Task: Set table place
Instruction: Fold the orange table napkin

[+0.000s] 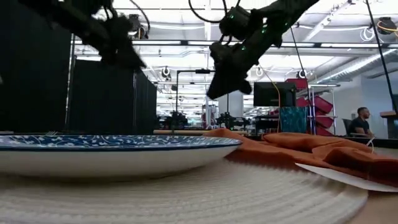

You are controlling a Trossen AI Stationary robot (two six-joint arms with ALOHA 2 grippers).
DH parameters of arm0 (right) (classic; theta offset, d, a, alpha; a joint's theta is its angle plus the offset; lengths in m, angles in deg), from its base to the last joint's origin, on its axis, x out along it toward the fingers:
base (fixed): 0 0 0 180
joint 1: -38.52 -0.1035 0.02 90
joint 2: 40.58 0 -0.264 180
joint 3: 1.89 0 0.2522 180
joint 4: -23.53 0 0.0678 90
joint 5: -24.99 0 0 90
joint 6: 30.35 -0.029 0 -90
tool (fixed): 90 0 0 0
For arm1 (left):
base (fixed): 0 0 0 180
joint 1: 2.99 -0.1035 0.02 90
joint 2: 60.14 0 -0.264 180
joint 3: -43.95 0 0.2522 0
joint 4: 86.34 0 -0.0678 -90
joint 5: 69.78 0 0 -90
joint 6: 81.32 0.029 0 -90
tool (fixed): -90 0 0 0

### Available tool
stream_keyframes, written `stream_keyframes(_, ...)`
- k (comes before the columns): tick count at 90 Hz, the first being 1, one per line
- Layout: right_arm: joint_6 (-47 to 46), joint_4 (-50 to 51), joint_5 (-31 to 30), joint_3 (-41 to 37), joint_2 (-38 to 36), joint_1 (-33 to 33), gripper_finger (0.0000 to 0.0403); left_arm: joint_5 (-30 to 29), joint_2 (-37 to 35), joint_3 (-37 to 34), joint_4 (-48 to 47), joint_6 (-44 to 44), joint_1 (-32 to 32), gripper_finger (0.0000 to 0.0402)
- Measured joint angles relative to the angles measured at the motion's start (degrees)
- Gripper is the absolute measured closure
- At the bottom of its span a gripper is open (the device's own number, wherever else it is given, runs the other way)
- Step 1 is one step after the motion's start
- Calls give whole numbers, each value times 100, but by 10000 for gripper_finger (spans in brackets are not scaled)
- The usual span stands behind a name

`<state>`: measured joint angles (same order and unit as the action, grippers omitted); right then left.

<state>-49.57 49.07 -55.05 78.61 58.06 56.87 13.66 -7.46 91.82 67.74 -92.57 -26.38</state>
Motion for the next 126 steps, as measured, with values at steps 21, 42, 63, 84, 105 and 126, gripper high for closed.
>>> stream_keyframes(21,-126,-205,522,0,282,23,332,-52,57,-3,-604,-182,-174,249)
stream_keyframes(42,-48,1988,-314,-35,199,99,332,-83,57,-3,-698,-179,-174,249)
stream_keyframes(63,-549,2116,-815,-788,-24,-4,332,-83,55,-3,-570,-167,-172,249)
stream_keyframes(84,-519,1689,-1605,-809,-378,307,332,26,55,-3,-269,-177,-172,249)
stream_keyframes(105,-300,2784,-2255,-813,-422,724,332,182,57,-3,-352,-238,-158,249)
stream_keyframes(126,-315,3094,-2341,-813,-429,1013,332,182,55,-3,-326,-195,-159,249)
